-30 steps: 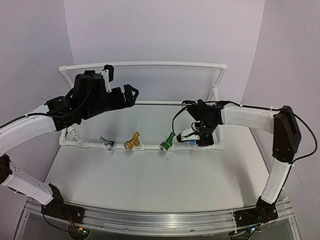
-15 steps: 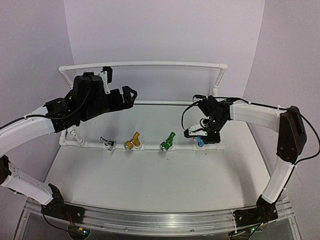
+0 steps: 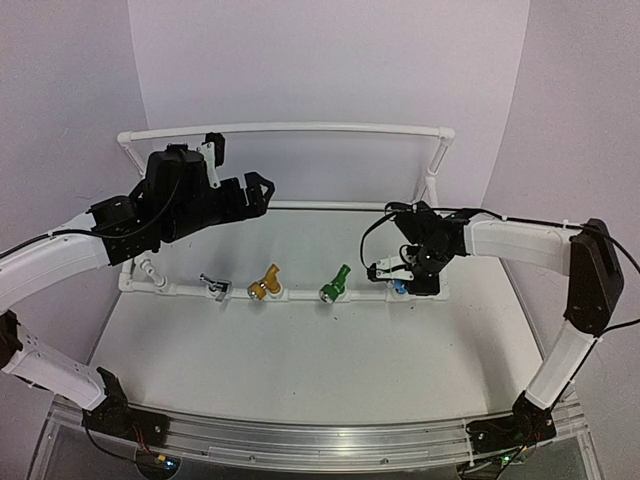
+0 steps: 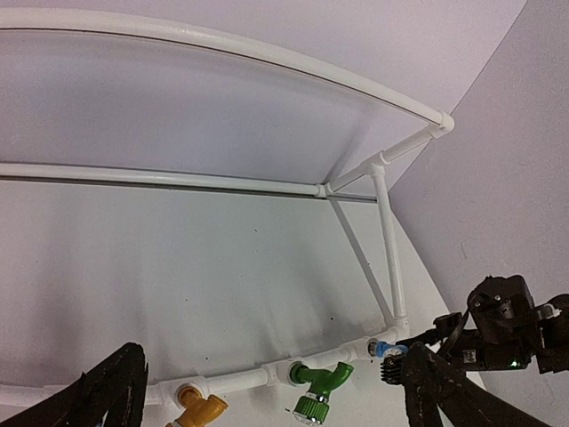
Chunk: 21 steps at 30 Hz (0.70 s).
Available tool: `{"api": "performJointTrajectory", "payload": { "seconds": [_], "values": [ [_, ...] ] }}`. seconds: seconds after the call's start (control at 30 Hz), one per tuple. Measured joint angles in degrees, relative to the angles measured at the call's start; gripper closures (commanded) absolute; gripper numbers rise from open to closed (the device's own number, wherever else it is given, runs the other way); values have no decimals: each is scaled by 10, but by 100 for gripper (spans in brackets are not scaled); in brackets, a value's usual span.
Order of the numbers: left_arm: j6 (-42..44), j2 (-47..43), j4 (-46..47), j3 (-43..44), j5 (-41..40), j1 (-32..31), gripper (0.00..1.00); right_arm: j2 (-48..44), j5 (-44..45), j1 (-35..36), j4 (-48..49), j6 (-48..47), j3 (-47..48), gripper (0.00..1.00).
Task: Install the water faucets
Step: Screw the water faucet onto the adaptor.
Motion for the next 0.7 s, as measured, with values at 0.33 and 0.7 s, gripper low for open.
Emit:
{"api": "performJointTrajectory", "payload": {
  "seconds": [0.33,0.7],
  "values": [
    [0,0,0,0,0,0,1,-21,41,24,41,15,-42,100],
    [0,0,0,0,0,0,1,69,2,7,-42,78,109,100]
  ]
}}
